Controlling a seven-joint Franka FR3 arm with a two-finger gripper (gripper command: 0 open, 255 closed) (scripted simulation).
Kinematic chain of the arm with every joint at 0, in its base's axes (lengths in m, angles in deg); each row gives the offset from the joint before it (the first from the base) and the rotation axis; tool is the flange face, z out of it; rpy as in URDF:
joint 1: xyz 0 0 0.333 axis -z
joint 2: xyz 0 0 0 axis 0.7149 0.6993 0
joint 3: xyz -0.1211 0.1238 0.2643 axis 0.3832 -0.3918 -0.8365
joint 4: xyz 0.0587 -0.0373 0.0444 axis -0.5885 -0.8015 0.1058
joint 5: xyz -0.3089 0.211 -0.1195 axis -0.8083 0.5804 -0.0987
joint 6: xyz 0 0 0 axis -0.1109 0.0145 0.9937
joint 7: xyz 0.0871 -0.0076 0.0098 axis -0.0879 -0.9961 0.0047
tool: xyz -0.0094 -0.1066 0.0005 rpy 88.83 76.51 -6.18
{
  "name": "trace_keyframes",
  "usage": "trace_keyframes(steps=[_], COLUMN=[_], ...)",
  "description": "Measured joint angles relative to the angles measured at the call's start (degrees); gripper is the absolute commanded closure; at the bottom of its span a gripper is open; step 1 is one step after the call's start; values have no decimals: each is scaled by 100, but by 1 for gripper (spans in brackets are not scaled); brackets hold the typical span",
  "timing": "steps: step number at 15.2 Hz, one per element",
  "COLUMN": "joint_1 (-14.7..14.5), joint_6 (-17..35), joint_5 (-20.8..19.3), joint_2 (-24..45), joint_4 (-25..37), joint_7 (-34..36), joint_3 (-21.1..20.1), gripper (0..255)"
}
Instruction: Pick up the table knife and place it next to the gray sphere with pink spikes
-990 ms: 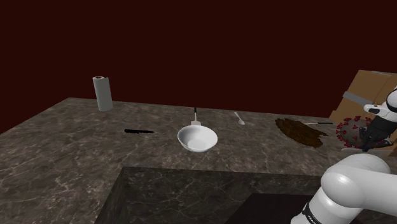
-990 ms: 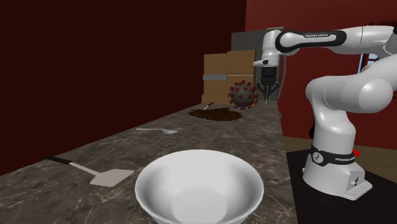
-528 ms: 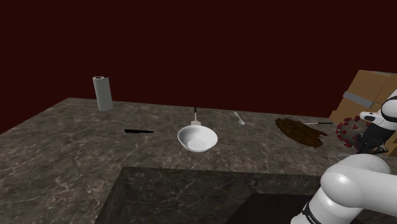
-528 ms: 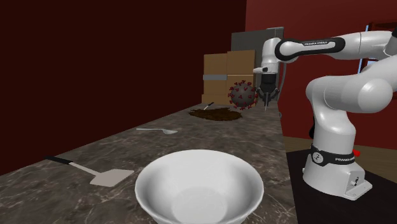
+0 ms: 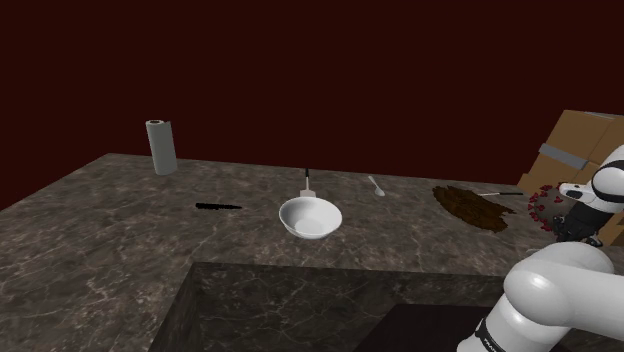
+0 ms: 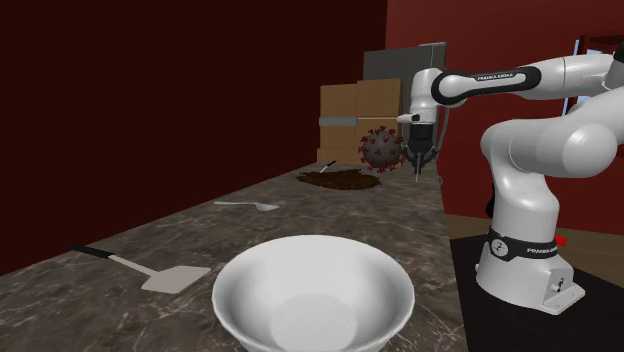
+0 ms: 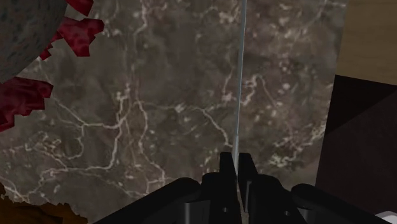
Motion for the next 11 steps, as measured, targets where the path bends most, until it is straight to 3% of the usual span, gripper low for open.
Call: trace_keyframes(steps=[2, 3, 9, 11], joint_1=[-1, -1, -1, 12], joint_6=[2, 2, 2, -154], joint_5=[-2, -2, -2, 174], joint_2=[0, 0, 0, 7], joint_4=[-1, -1, -1, 97], joint_7=[1, 1, 1, -23], joint_3=[3, 3, 3, -218], gripper=[255, 0, 0, 0])
